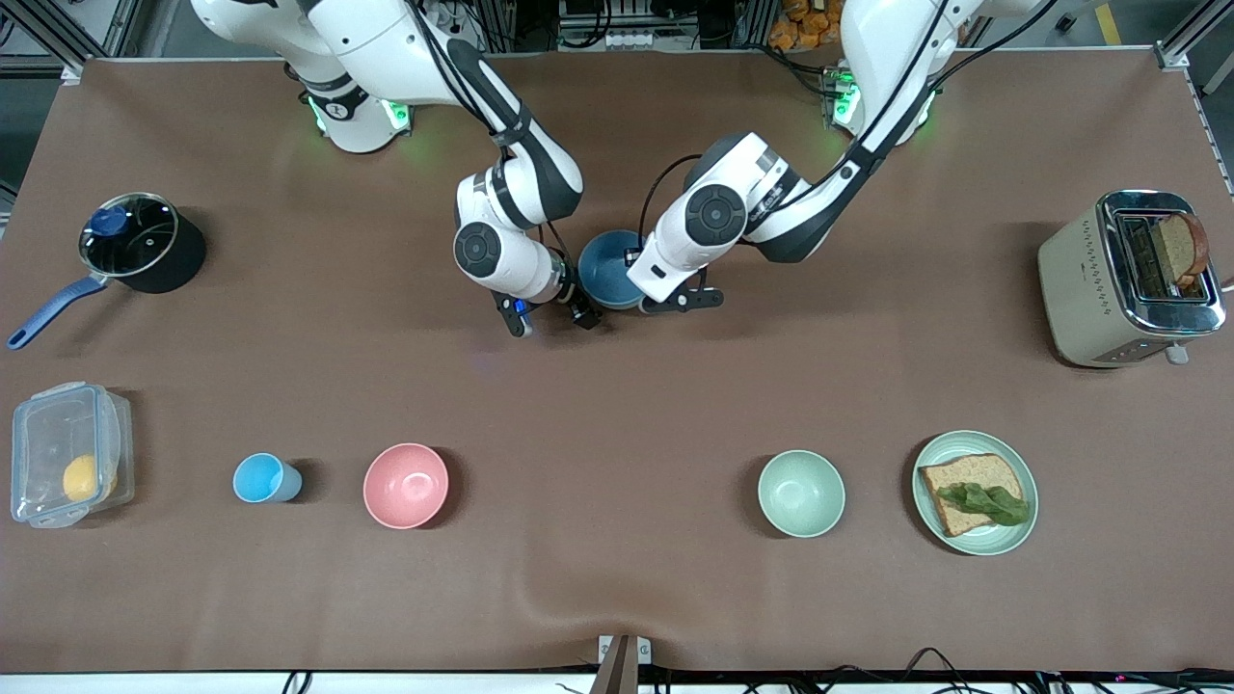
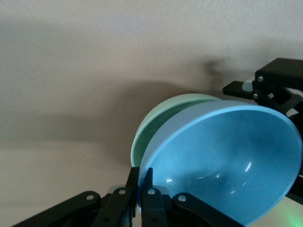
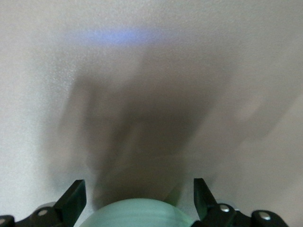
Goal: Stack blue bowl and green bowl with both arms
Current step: 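Open the left gripper and lift it away while the right gripper withdraws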
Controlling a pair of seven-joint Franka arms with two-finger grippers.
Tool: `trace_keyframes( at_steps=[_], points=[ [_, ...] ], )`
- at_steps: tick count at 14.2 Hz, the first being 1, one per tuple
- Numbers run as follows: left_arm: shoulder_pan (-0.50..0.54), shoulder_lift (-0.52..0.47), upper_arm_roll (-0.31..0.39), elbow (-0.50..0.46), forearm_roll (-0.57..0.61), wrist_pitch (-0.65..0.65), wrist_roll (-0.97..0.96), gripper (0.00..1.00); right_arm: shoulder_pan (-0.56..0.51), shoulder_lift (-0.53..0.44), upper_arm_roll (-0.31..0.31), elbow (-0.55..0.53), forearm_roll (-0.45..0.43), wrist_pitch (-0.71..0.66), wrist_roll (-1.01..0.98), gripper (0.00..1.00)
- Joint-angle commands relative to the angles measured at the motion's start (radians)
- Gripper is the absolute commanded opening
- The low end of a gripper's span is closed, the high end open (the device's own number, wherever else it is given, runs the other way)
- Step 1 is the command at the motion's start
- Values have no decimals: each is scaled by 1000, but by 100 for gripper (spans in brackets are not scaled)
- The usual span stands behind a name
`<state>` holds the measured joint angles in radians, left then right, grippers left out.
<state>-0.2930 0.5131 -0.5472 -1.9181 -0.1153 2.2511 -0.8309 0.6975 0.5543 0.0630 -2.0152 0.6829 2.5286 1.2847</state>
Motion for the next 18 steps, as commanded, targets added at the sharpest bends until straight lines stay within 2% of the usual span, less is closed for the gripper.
trace_keyframes(
  at_steps=[1,6,7,8,9,11,14,18],
  points=[
    [-9,13,4,-4,-7,18,-17,0,-7,-4,3,4,21,-11,-21,100],
    [-9,28,4,-4,-7,18,-19,0,-6,-4,1,4,21,-13,-22,100],
    [-8,28,4,-4,-7,18,-20,30,-7,-4,1,4,21,-14,-22,100],
    [-8,28,4,-4,-7,16,-20,86,-6,-4,1,4,21,-14,-22,100],
    [-6,25,4,-2,-7,13,-20,100,-7,-4,1,4,21,-14,-22,100],
    [8,4,3,8,-7,-8,-55,100,-7,-2,1,4,21,-14,-22,100],
    [40,-65,3,51,-7,-106,-80,100,-10,-8,-2,1,20,-17,-45,100],
    [161,-136,9,200,25,-293,-67,100,-67,-62,-25,-13,10,-121,-119,100]
  ],
)
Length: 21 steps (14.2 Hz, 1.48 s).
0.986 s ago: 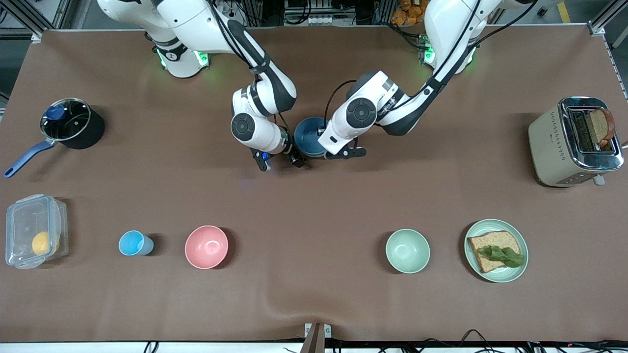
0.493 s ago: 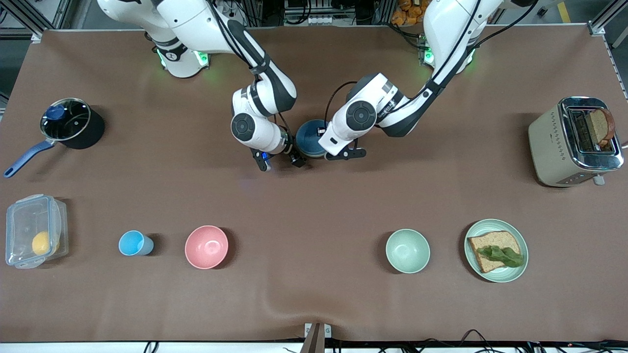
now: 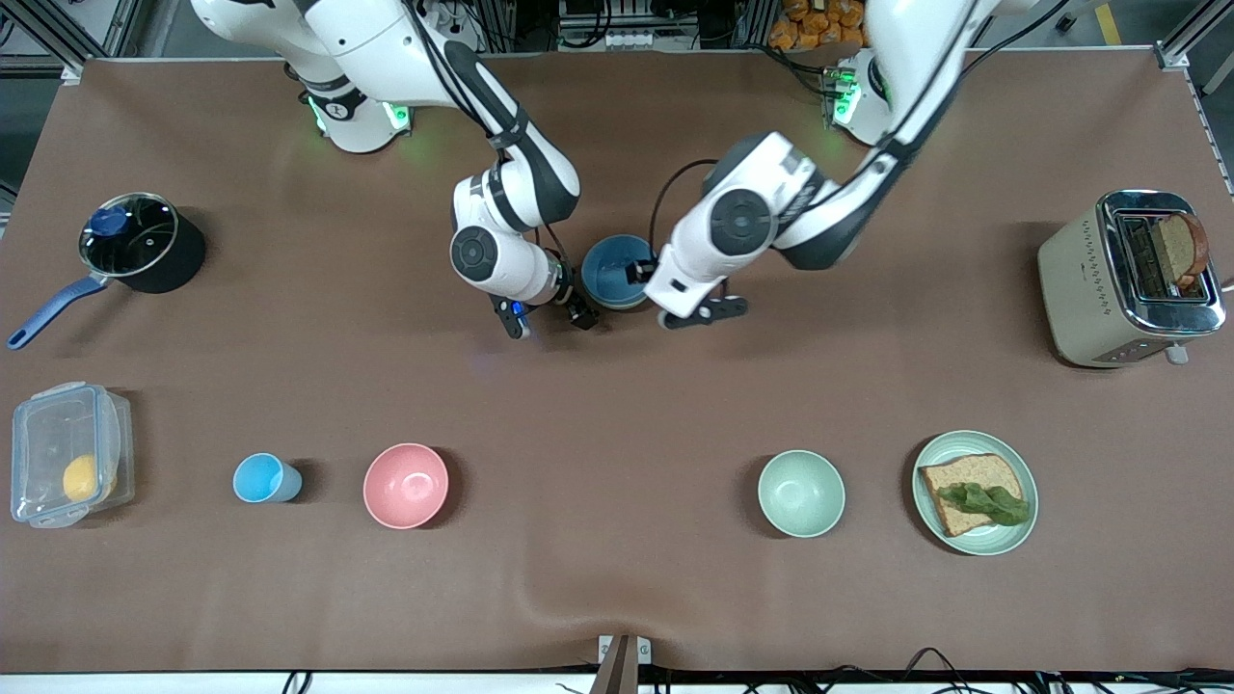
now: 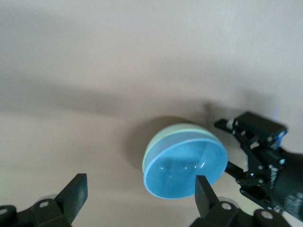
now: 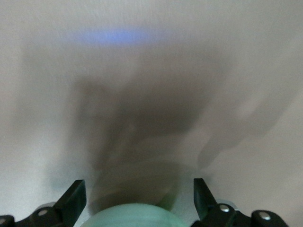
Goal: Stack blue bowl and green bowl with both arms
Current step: 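Open the left gripper and lift it away while the right gripper withdraws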
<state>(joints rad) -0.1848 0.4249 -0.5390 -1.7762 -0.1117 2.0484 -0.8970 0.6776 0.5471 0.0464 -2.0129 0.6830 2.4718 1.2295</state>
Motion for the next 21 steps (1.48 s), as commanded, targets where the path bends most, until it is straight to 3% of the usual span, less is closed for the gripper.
trace_keyframes(
  at_steps=[1,5,7,10,14,19,20,21],
  points=[
    [88,-70,-1,96,49,-134,0,100,-74,-67,-20,-15,6,-112,-99,100],
    [224,-126,-1,230,93,-331,139,100,-122,-122,-117,-10,-6,-295,-263,100],
    [296,-161,-1,241,107,-347,229,100,-121,-140,-172,-1,-37,-376,-312,100],
    [332,-202,2,241,222,-349,363,100,-144,-168,-227,19,-117,-476,-343,100],
    [399,-244,1,241,250,-364,481,100,-367,-210,-226,89,-176,-710,-571,100],
    [458,-291,-1,242,231,-457,682,100,-493,-222,-215,308,-406,-921,-622,100],
    [458,-294,16,242,218,-468,719,100,-503,-234,-209,331,-443,-939,-674,100],
    [424,-320,84,238,202,-481,754,100,-532,-268,-180,348,-488,-945,-753,100]
  ],
)
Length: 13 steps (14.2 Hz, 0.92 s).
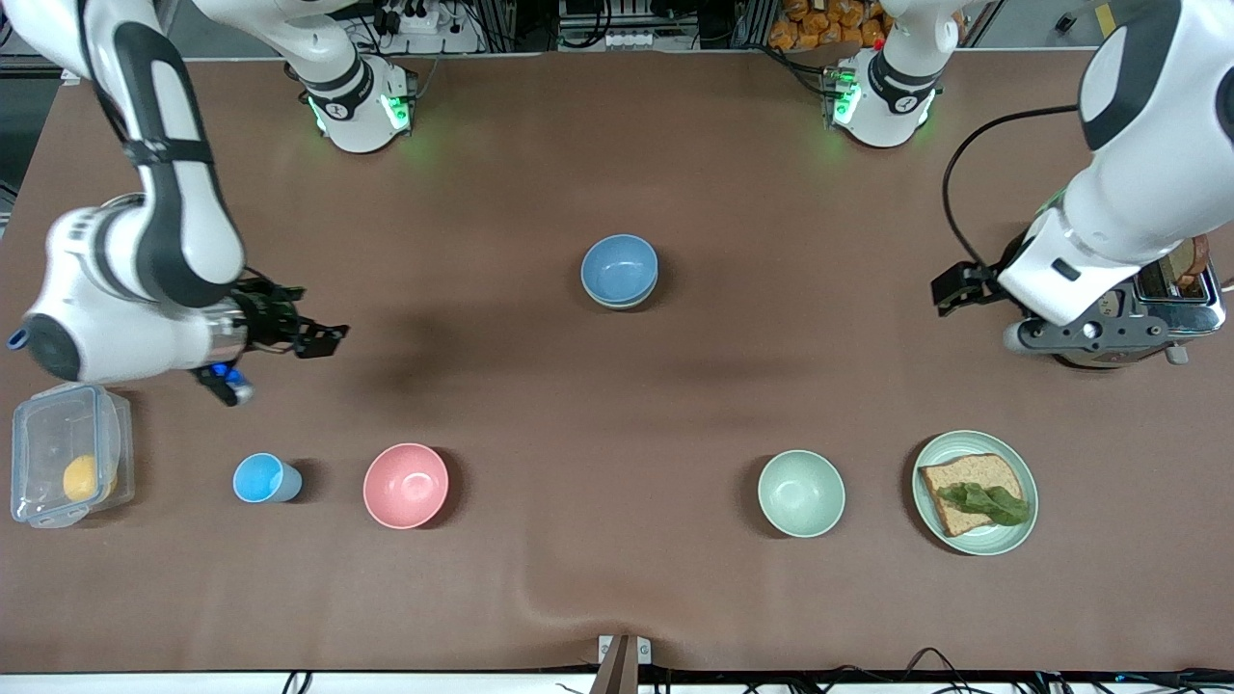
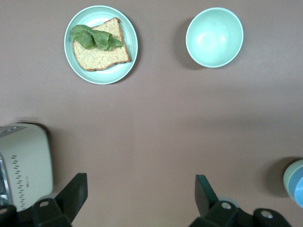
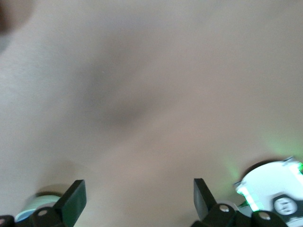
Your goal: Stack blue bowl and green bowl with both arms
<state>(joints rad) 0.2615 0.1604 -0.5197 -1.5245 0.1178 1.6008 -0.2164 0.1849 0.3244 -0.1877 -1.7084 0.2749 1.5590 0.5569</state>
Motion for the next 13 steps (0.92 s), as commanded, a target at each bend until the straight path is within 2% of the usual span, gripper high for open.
trace_keyframes(
  at_steps=[1,2,3,4,6,9,13],
  points=[
    [-103,-82,155,-20,-56,-45,110,100,-94,-71,100,49,-110,-31,-165,100],
    [-170,-103,249,-26,-87,-62,133,100,-149,-89,138,52,-121,-31,-232,100],
    [-215,-137,306,-51,-105,-76,141,100,-166,-93,140,65,-123,-33,-276,100],
    [-228,-178,326,-90,-107,-74,147,100,-174,-103,140,79,-126,-34,-307,100],
    [-234,-222,329,-132,-101,-68,152,100,-205,-149,154,110,-141,-34,-351,100],
    [-287,-219,386,-117,-83,-67,161,100,-225,-218,172,177,-154,-36,-481,100],
    [-294,-214,392,-83,-87,-67,204,100,-246,-283,201,237,-157,-37,-499,100]
  ],
)
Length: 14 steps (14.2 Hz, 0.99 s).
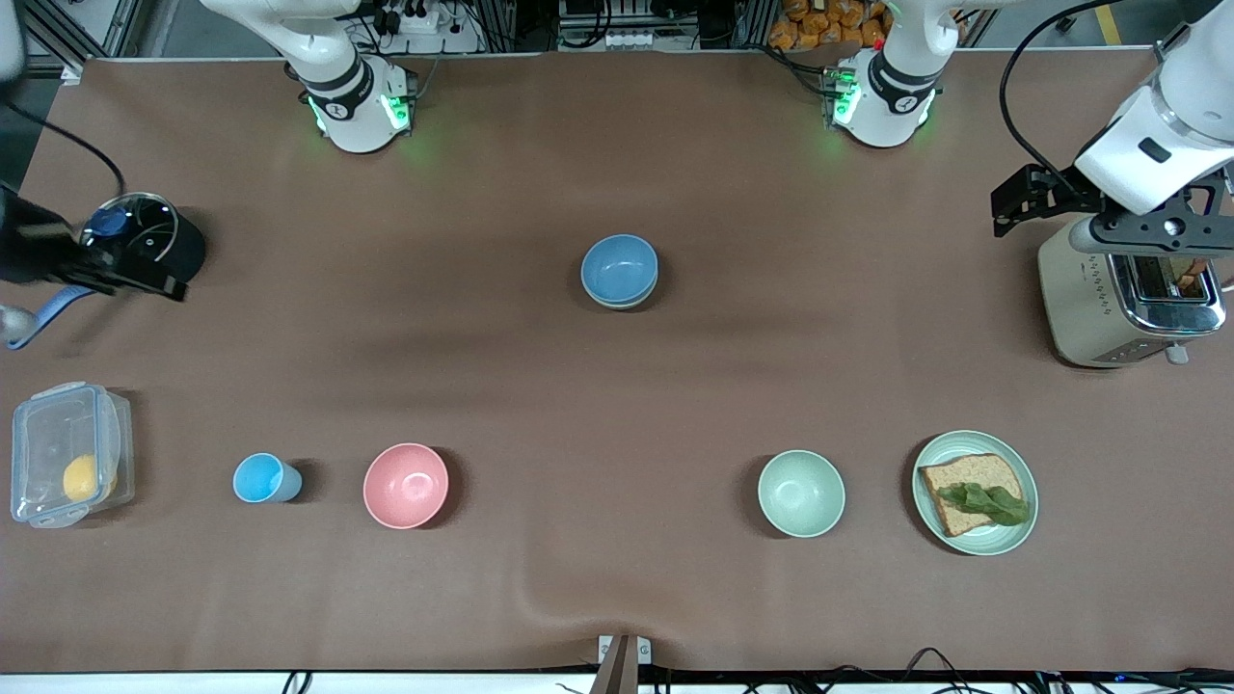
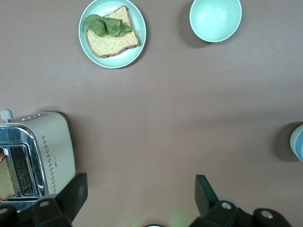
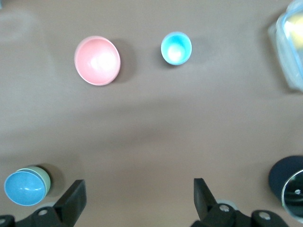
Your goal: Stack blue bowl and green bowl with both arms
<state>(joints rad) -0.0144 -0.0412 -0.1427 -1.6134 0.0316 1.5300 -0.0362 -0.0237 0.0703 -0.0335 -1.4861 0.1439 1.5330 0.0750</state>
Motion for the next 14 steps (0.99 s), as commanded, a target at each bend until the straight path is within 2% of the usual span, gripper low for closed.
trace_keyframes(
  at_steps=[1,2,8,14],
  points=[
    [-25,-9,35,19,-5,2,22,100,-38,-37,52,15,-29,-11,-18,100],
    [-42,-8,55,23,-9,1,22,100,-38,-46,70,12,-39,-8,-17,100],
    [-19,0,55,36,-13,-4,18,100,-38,-53,138,-17,-127,21,-29,100],
    [-18,1,55,35,-51,-4,4,100,-64,-50,135,-19,-118,19,-53,100]
  ],
)
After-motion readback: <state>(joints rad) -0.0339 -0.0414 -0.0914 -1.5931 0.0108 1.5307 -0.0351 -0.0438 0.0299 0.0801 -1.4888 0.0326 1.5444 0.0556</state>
